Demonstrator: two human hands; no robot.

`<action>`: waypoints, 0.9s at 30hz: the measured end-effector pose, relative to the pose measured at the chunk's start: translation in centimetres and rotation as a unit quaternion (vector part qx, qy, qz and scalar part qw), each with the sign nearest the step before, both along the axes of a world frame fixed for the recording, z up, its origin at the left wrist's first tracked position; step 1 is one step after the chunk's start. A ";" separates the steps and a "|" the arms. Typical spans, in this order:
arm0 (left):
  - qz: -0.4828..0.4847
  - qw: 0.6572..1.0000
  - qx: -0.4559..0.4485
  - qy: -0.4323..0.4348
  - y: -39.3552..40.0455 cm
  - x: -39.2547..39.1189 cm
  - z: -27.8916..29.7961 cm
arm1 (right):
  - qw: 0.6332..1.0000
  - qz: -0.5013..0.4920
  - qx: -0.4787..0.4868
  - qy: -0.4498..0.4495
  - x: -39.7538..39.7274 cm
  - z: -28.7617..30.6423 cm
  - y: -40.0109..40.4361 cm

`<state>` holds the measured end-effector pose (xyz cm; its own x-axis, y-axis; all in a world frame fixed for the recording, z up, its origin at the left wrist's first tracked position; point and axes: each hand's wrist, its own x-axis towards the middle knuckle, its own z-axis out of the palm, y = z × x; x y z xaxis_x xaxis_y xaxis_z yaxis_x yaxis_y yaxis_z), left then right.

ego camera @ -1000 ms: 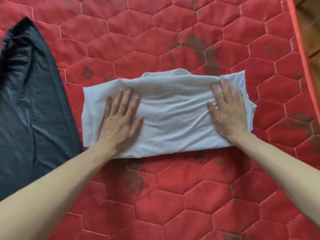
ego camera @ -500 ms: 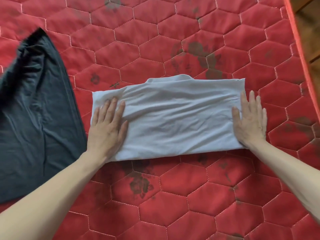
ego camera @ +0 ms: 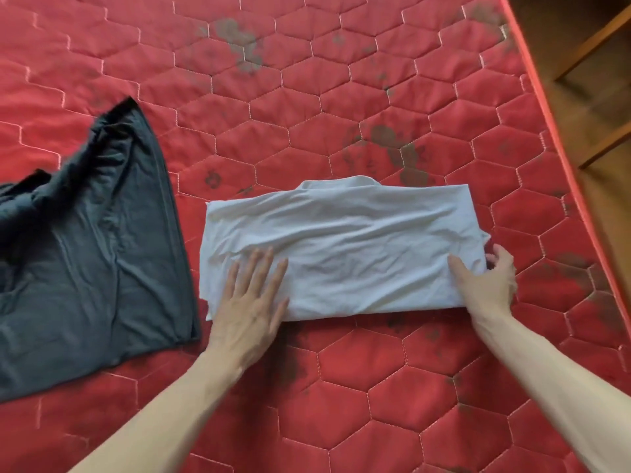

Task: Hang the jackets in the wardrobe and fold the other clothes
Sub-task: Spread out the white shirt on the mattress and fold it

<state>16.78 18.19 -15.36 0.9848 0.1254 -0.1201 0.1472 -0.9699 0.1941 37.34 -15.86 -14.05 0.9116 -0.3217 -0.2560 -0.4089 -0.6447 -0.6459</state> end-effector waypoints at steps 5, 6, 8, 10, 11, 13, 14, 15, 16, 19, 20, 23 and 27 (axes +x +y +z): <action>-0.049 0.993 -0.058 0.089 -6.2 0.5 0.1 | 0.974 -0.100 0.178 0.101 0.8 1.1 -0.9; -0.046 0.991 -0.051 0.113 -7.0 1.0 0.1 | 0.960 -0.096 0.226 0.137 1.0 1.4 -1.2; -0.036 0.988 -0.037 0.143 -8.1 1.9 0.2 | 0.931 -0.086 0.297 0.194 1.2 1.8 -1.5; -0.031 0.985 -0.038 0.163 -8.6 2.6 0.7 | 0.925 -0.074 0.315 0.200 1.2 2.5 -1.1; -0.031 0.984 -0.040 0.173 -8.7 2.8 0.9 | 0.928 -0.069 0.315 0.186 1.0 2.8 -0.7; -0.032 0.980 -0.046 0.190 -8.6 3.2 1.4 | 0.940 -0.054 0.301 0.151 0.4 3.3 0.3; -0.032 0.980 -0.052 0.191 -8.5 3.4 1.7 | 0.944 -0.050 0.297 0.137 0.0 3.6 0.9; -0.034 0.980 -0.059 0.187 -8.5 3.6 2.0 | 0.942 -0.049 0.305 0.130 -0.5 4.1 1.5; -0.039 0.980 -0.069 0.182 -8.5 3.9 2.3 | 0.936 -0.051 0.322 0.130 -0.8 4.4 2.1; -0.065 0.975 -0.093 0.189 -8.6 4.3 2.9 | 0.926 -0.037 0.350 0.134 -1.8 5.9 4.0; -0.070 0.974 -0.093 0.193 -8.6 4.5 3.1 | 0.931 -0.021 0.342 0.128 -2.1 6.4 4.7; -0.026 0.968 -0.163 0.190 -8.3 5.5 3.8 | 0.950 0.028 0.291 0.106 -3.2 7.7 7.1; 0.175 0.881 -0.423 0.119 -8.1 6.8 4.6 | 0.966 0.056 0.235 0.087 -4.7 9.5 10.9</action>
